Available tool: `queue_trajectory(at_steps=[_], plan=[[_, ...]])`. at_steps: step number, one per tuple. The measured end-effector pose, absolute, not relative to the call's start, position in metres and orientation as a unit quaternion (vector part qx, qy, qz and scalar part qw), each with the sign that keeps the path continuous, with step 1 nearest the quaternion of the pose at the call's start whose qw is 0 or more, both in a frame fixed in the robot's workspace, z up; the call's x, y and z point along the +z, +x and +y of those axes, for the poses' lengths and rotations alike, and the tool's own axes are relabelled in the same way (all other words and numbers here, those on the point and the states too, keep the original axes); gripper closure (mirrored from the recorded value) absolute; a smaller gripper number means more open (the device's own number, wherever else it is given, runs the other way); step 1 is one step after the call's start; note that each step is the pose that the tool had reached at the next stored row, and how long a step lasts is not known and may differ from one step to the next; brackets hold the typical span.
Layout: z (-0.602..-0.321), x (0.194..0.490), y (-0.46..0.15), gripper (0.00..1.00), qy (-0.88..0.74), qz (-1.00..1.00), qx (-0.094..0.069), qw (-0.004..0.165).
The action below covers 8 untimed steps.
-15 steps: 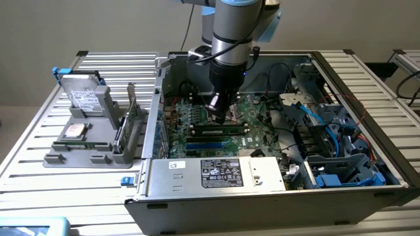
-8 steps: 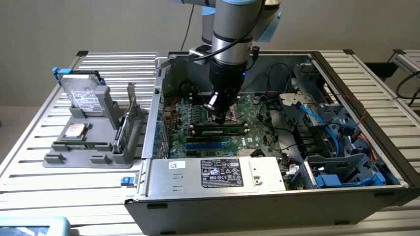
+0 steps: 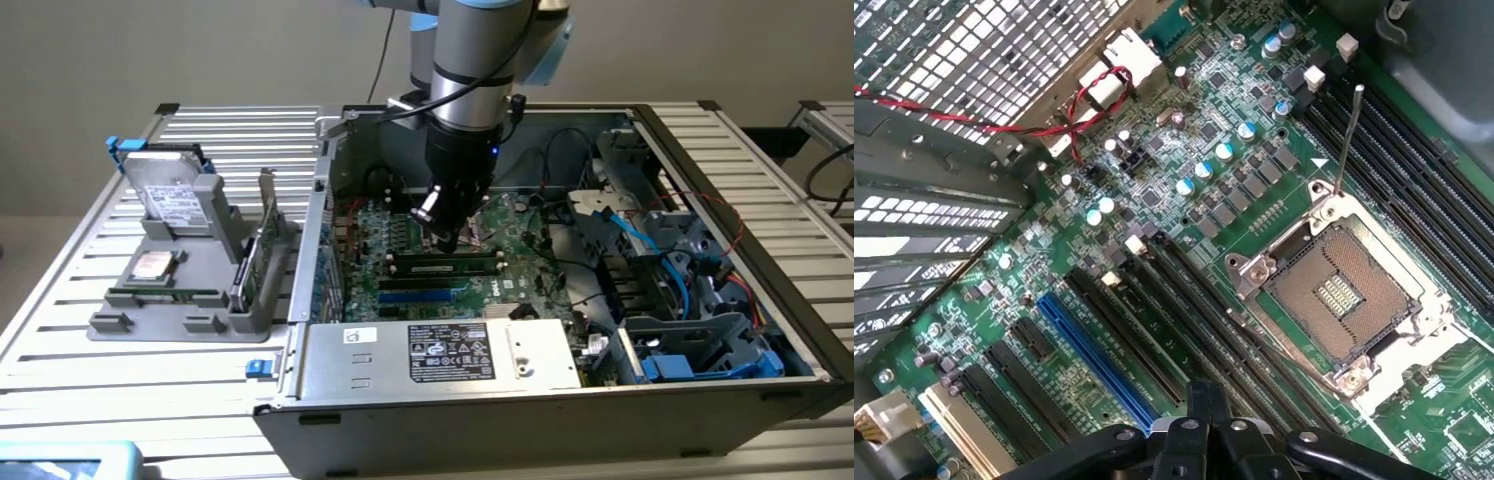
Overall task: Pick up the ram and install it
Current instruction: 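Press down the ram until it locks into place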
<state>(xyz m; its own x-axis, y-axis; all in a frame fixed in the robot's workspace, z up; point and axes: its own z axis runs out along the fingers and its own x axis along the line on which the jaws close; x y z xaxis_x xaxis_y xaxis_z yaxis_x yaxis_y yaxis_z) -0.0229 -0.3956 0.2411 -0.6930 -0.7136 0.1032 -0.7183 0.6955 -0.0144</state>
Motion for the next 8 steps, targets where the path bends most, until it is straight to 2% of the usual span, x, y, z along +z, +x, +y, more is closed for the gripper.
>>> queue_trajectory(at_steps=[8], plan=[[-0.3956,0.2410,-0.0228,0.89,0.341,-0.939,0.025,0.043]])
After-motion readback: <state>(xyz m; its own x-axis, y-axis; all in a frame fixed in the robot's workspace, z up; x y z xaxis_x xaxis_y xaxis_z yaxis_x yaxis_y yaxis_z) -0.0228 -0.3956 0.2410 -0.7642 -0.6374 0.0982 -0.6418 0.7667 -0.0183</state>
